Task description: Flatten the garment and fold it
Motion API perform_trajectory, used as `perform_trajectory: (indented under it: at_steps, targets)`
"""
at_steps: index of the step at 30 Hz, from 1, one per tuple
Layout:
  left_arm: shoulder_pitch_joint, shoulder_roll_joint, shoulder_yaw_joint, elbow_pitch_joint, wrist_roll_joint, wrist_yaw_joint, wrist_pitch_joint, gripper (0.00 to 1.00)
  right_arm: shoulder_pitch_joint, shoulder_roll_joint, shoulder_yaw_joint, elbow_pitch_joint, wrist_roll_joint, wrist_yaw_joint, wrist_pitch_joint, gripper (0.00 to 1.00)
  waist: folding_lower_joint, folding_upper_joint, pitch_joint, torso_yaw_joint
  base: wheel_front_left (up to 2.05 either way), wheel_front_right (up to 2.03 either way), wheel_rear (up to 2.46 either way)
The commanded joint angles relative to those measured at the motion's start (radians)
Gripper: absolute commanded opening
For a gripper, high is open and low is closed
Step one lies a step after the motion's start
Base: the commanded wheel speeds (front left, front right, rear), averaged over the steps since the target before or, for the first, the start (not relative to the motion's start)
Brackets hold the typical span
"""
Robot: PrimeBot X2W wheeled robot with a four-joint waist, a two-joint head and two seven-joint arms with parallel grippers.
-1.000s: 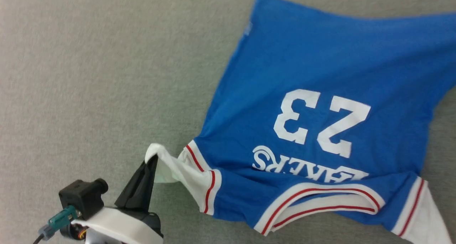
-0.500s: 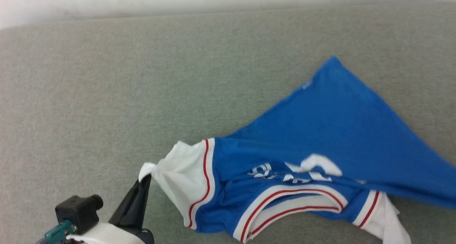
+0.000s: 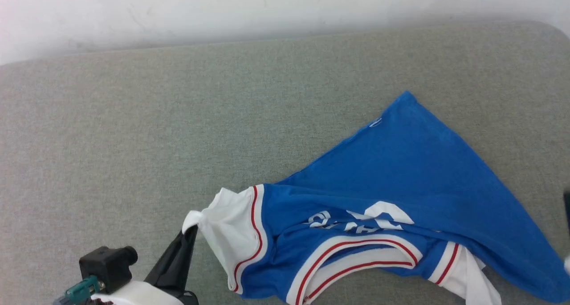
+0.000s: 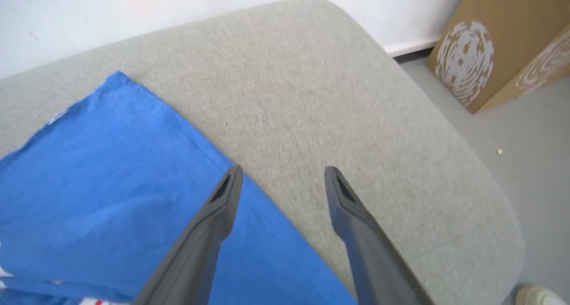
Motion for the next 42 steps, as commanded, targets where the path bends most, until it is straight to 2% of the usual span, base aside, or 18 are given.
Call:
perform_trajectory:
  at_steps: [1, 6, 11, 16, 20, 26, 31, 32, 33, 35, 36, 42]
  targets:
    - [0.000, 0.003, -0.002, -0.002, 0.000, -0.001, 0.001, 0.00, -0.039, -0.026, 0.020, -0.022, 0.005, -0.001, 0.006, 1.00, 0.0001, -0.0001, 0.010, 0.009, 0.00, 0.00, 0.00]
    - [-0.023, -0.005, -0.016, -0.001, 0.006, -0.006, -0.005, 0.00, -0.207, -0.151, 0.159, -0.076, 0.039, -0.001, 0.086, 1.00, 0.0001, -0.0001, 0.053, 0.043, 0.00, 0.00, 0.00]
    - [-0.062, -0.015, -0.037, 0.006, 0.015, -0.017, -0.011, 0.00, -0.376, -0.249, 0.295, 0.015, 0.000, -0.001, 0.162, 1.00, 0.0001, -0.0001, 0.114, 0.096, 0.00, 0.00, 0.00]
    - [-0.109, -0.034, -0.065, 0.020, 0.022, -0.032, -0.018, 0.00, -0.503, -0.282, 0.397, 0.180, -0.025, -0.001, 0.209, 1.00, 0.0001, -0.0001, 0.183, 0.156, 0.00, 0.00, 0.00]
    - [-0.151, -0.051, -0.089, 0.040, 0.027, -0.047, -0.026, 0.00, -0.578, -0.298, 0.448, 0.283, -0.036, -0.001, 0.202, 1.00, 0.0001, -0.0001, 0.228, 0.198, 0.00, 0.00, 0.00]
    - [-0.197, -0.072, -0.111, 0.065, 0.033, -0.060, -0.040, 0.00, -0.647, -0.319, 0.482, 0.393, -0.039, -0.001, 0.166, 1.00, 0.0001, -0.0001, 0.280, 0.237, 0.00, 0.00, 0.00]
    - [-0.215, -0.078, -0.115, 0.082, 0.034, -0.063, -0.051, 0.00, -0.665, -0.317, 0.485, 0.464, -0.012, -0.001, 0.180, 1.00, 0.0001, -0.0001, 0.297, 0.246, 0.00, 0.00, 0.00]
    - [-0.217, -0.078, -0.114, 0.085, 0.033, -0.064, -0.052, 0.00, -0.665, -0.313, 0.480, 0.475, -0.002, -0.001, 0.184, 0.96, 0.0001, -0.0001, 0.298, 0.245, 0.00, 0.00, 0.00]
    - [-0.219, -0.078, -0.113, 0.088, 0.032, -0.064, -0.054, 0.00, -0.663, -0.310, 0.477, 0.488, 0.007, -0.001, 0.194, 0.79, 0.0001, -0.0001, 0.297, 0.244, 0.00, 0.00, 0.00]
    - [-0.220, -0.078, -0.109, 0.093, 0.030, -0.062, -0.056, 0.00, -0.652, -0.308, 0.483, 0.504, 0.023, -0.001, 0.217, 0.17, 0.0001, -0.0001, 0.291, 0.238, 0.00, 0.00, 0.00]
    - [-0.219, -0.077, -0.107, 0.095, 0.029, -0.061, -0.057, 0.00, -0.647, -0.308, 0.481, 0.511, 0.027, -0.001, 0.229, 0.00, 0.0001, -0.0001, 0.286, 0.233, 0.00, 0.00, 0.00]
    - [-0.211, -0.062, -0.092, 0.096, 0.023, -0.057, -0.059, 0.00, -0.633, -0.293, 0.423, 0.514, 0.009, -0.001, 0.209, 0.00, 0.0001, -0.0001, 0.233, 0.193, 0.00, 0.00, 0.00]
